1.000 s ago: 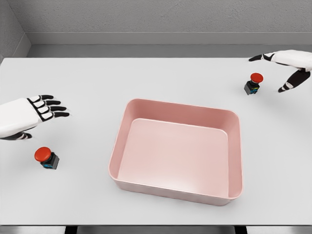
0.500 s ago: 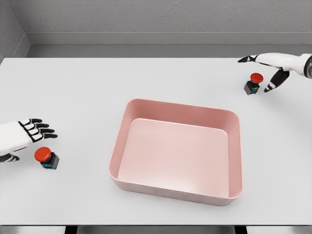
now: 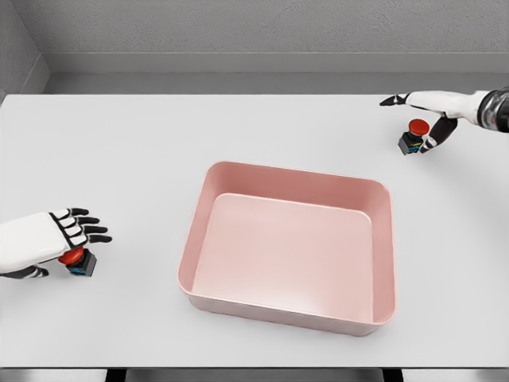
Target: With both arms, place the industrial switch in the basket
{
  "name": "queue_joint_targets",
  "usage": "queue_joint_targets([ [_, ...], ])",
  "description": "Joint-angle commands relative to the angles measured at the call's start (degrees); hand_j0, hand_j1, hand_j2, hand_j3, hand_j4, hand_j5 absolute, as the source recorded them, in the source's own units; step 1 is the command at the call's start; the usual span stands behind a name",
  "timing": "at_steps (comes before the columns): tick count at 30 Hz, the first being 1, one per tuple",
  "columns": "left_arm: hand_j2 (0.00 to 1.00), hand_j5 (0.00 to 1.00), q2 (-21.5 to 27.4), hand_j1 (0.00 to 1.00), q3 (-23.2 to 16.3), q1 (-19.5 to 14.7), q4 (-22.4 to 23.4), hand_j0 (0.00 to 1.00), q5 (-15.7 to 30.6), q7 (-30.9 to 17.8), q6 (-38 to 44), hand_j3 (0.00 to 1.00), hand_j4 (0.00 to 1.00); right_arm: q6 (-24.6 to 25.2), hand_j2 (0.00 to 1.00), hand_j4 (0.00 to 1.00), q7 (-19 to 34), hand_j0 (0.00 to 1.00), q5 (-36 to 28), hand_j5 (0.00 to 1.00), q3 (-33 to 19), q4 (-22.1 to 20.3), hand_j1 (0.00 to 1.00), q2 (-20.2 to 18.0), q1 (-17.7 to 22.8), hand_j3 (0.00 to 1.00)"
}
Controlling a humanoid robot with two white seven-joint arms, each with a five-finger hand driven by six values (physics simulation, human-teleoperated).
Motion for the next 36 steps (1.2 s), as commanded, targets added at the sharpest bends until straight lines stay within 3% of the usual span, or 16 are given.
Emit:
queue_joint_targets([
  [1, 1.0, 1.0, 0.0, 1.0, 0.0, 0.1, -0.2, 1.0, 0.3, 0.0, 0.0, 1.0, 1.0, 0.1, 1.0, 1.0, 0.0, 1.0, -0.1, 1.0, 0.3, 0.9, 1.0, 0.1, 0.0, 1.0],
  [12, 1.0, 1.0, -0.6, 1.0, 0.0, 0.1, -0.2, 1.0, 0.3, 0.0, 0.0, 1.0, 1.0, 0.2, 0.99, 0.99, -0.1, 0.99, 1.7, 0.99, 0.6, 5.3, 0.99, 2.2, -0.4, 0.99],
  [24, 1.0, 1.0, -3.3, 1.0, -0.1, 0.0, 0.8, 1.0, 0.0, 0.1, 0.0, 1.0, 1.0, 0.3, 0.87, 0.87, -0.1, 0.87, 3.4, 0.87, 0.6, 7.5, 0.87, 3.3, -0.4, 0.87],
  [36, 1.0, 1.0, -3.5, 1.0, -0.1, 0.0, 2.5, 1.0, -0.9, 0.0, 0.0, 1.0, 1.0, 0.2, 0.83, 0.83, -0.1, 0.83, 3.5, 0.83, 0.6, 8.9, 0.83, 4.5, -0.4, 0.83],
])
